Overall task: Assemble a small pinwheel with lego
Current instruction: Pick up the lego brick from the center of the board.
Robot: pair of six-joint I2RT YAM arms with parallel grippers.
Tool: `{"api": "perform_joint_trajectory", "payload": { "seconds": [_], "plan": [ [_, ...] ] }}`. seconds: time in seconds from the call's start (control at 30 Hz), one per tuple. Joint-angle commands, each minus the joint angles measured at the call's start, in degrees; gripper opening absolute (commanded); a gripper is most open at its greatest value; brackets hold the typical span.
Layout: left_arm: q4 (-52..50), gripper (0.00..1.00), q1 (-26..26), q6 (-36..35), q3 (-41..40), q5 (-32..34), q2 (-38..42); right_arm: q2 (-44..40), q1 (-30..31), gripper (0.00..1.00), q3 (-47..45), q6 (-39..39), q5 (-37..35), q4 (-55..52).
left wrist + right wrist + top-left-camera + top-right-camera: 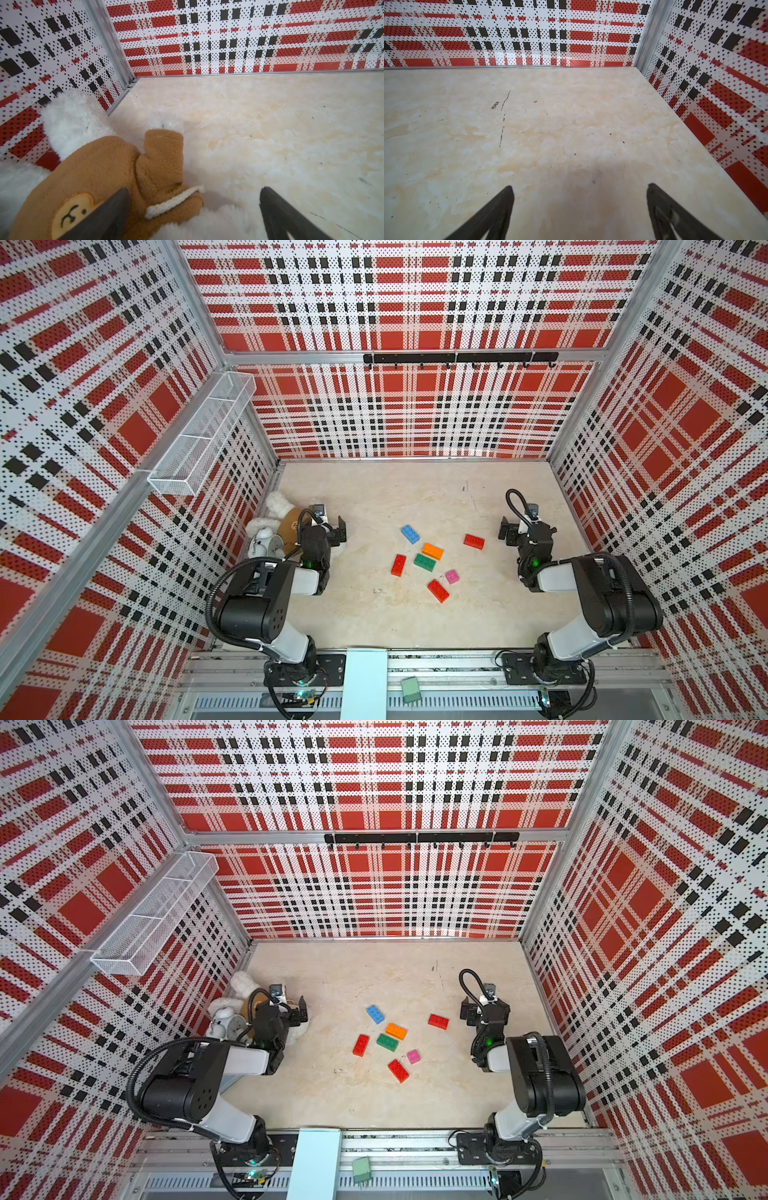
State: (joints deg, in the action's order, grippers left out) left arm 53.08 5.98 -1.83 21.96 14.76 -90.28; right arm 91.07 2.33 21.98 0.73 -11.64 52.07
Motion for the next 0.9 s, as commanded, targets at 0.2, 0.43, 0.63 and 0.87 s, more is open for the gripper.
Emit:
{"api": "perform_joint_trajectory", "payload": {
  "seconds": [0.2,0.43,0.63,0.87],
  "plan": [
    [-0.34,1.00,-0.37,0.06,1.25,-0.57,0.32,0.16,0.23,1.00,0.33,1.14,0.02,2.43],
    [-0.26,0.99,-0.35,-0.10,1.24,-0.61,0.37,0.16,0.23,1.00,0.32,1.11,-0.06,2.48],
    [-0.09,0.99,-0.37,-0.02,1.08,-0.51,0.46,0.16,0.22,1.00,0.35,1.11,0.04,2.53],
    [-0.30,0.99,-1.47,0.83,1.15,-2.57,0.45,0.16,0.27,1.00,0.30,1.11,-0.04,2.52]
  ]
}}
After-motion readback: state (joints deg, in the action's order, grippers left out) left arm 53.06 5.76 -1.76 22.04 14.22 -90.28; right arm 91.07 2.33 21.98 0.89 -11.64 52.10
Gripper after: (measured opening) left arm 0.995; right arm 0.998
